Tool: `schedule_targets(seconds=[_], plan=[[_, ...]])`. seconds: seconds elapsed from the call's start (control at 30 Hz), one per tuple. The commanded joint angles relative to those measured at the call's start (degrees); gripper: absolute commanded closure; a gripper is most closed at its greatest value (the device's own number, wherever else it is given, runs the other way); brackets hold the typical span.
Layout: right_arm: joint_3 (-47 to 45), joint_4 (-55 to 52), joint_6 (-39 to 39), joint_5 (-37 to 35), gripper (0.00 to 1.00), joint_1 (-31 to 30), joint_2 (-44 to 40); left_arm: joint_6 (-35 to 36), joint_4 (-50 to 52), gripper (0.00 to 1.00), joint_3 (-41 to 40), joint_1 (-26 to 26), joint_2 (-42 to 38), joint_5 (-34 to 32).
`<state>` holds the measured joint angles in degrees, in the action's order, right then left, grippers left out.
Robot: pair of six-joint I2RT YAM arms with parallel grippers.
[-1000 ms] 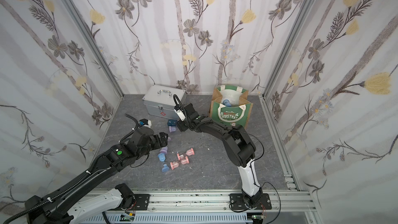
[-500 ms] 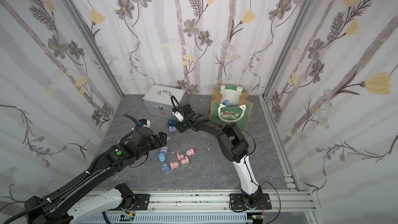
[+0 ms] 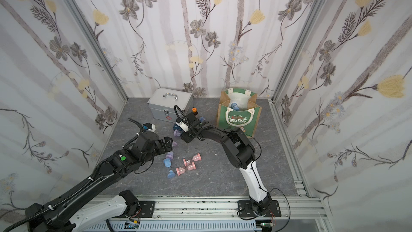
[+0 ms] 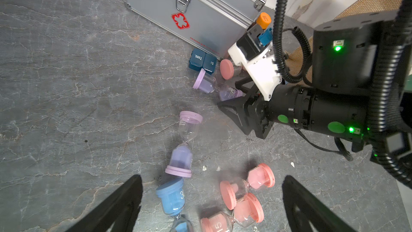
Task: Put the hourglass into the canvas bag
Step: Pick up the hourglass from the center of the board.
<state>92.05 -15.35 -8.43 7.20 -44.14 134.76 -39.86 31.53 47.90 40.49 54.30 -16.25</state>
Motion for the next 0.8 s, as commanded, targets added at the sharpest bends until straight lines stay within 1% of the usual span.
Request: schedule_targets(seconds=[0.0,0.1,0.47,0.77], plan=[[-1.77,0.07,-1.69,-0.26,0.37,-1.74,-1.44,-0.40,-0.58,0.00,0.25,-0.06,-0.23,-1.11],[-3.27,1.45,-1.36,-0.53,0.39,-1.88,-2.18,-0.44,-1.07,0.00,0.09,-0.06,-0.08,-0.95],[-1.52,1.23,-0.76,-0.95,0.43,-2.62,0.51,-0.42,-0.84,0.00,-0.09,-0.06,-0.45,-1.10],[-2.64,1.88,0.11,-3.19,0.51,-2.88,0.54,-0.40,-1.01,0.00,-0.03,-0.06,-0.33,-1.06]])
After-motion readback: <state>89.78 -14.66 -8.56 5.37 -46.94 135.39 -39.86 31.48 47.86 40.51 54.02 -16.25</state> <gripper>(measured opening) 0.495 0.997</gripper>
